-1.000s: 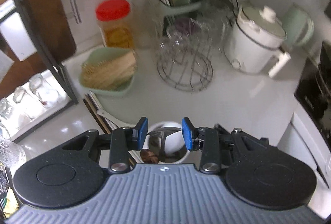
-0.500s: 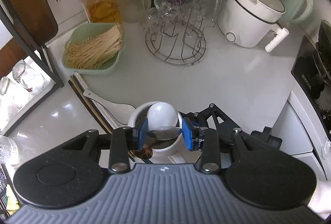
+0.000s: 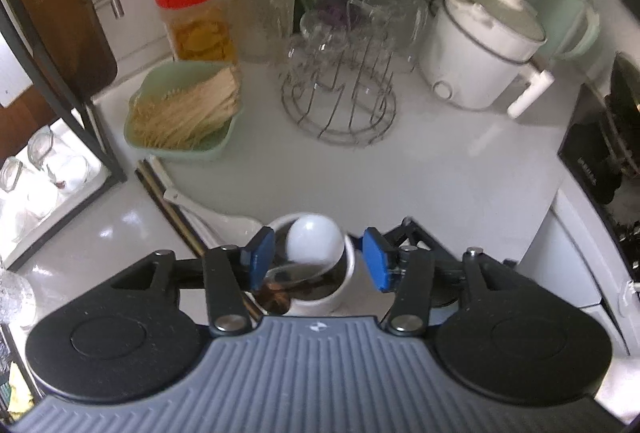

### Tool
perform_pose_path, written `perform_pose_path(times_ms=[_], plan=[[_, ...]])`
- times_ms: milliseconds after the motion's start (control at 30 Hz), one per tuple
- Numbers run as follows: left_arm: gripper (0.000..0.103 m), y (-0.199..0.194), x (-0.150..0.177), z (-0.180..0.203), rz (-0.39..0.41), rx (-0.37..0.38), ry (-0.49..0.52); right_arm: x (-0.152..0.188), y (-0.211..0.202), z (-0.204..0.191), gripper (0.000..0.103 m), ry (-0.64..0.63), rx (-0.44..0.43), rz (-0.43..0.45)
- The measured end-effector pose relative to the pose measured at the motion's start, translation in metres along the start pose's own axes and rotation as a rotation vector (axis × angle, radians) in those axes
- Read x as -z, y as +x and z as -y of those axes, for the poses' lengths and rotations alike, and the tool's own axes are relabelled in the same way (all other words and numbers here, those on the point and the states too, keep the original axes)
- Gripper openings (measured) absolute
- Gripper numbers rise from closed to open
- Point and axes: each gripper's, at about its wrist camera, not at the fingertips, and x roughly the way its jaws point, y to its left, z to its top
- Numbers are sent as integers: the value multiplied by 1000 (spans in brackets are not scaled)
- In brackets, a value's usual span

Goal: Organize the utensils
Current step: 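Open the left tool to release the silver spoon into the mug, then move the left tool to the white ceramic spoon on the counter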

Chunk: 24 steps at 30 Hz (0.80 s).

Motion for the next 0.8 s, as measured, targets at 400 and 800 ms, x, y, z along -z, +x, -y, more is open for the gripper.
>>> perform_pose_path(times_ms=[400, 800], plan=[[66, -30, 10, -17, 154, -25, -95, 2, -1, 0, 90, 8, 5, 11], [66, -43, 37, -44, 234, -69, -216, 2, -2, -1, 90, 13, 12, 13]])
